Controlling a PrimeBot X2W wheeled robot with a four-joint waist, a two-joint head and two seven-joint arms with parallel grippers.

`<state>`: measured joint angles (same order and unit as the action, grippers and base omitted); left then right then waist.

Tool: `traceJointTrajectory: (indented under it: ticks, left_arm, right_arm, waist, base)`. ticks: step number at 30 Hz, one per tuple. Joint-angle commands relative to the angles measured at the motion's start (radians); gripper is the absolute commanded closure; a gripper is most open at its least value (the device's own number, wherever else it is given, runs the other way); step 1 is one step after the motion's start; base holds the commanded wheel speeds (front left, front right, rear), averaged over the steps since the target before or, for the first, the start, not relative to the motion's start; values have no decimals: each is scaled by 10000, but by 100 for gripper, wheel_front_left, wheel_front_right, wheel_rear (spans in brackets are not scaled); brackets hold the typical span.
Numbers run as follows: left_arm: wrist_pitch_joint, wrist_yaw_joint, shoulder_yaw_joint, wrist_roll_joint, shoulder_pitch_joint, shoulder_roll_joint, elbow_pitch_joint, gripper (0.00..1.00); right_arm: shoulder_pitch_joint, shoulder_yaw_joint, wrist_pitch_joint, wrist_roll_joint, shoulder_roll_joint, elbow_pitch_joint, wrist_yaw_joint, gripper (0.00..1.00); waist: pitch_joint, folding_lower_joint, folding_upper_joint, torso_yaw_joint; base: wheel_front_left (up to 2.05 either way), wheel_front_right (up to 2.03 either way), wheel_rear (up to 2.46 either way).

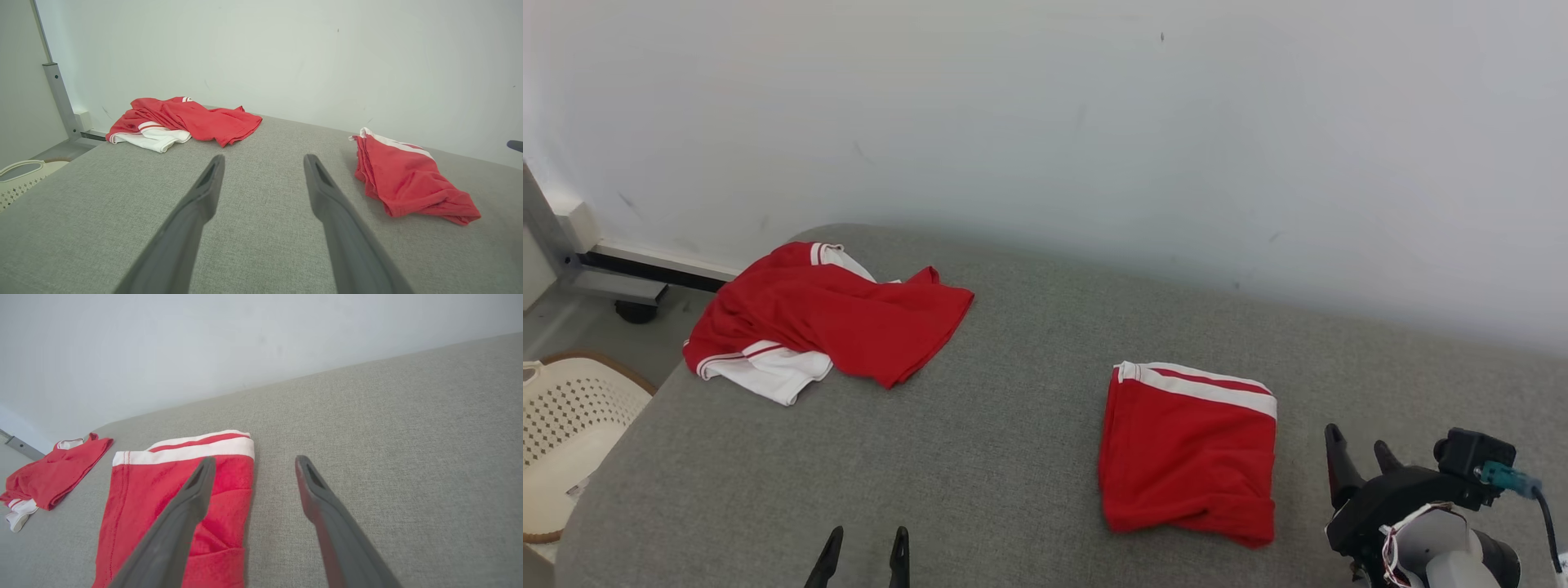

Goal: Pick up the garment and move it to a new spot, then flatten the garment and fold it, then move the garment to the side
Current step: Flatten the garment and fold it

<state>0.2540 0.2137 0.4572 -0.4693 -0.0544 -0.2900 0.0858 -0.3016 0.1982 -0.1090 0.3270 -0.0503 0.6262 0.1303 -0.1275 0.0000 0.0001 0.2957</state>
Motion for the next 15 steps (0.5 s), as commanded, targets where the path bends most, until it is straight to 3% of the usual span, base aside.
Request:
traceJointTrajectory:
  ticks: [1, 8, 12, 15]
  left_arm:
    - [71, 19, -24, 72, 11, 0, 32, 0]
    - [128, 90, -517, 5, -496, 34, -147, 0]
    - [120, -135, -1006, 342, -827, 42, -606, 0]
    - [122, -570, -1443, 681, -1082, 147, -971, 0]
  right_arm:
    - [103, -43, 377, 142, -2, 58, 5, 0]
    - [1246, -1116, 2567, 743, -6, -518, 5, 0]
    - [2182, -1453, 3230, 554, -4, -1273, 5, 0]
    - [2866, -1347, 3474, 317, -7, -1877, 5, 0]
  waist:
    - [-78, 0, -1, 84]
    - [-223, 0, -1, -359]
    - [-218, 0, -1, -858]
    - [-199, 0, -1, -1208]
  base:
    - [0, 0, 0]
    - [0, 0, 0]
    - [0, 0, 0]
    - [0, 0, 0]
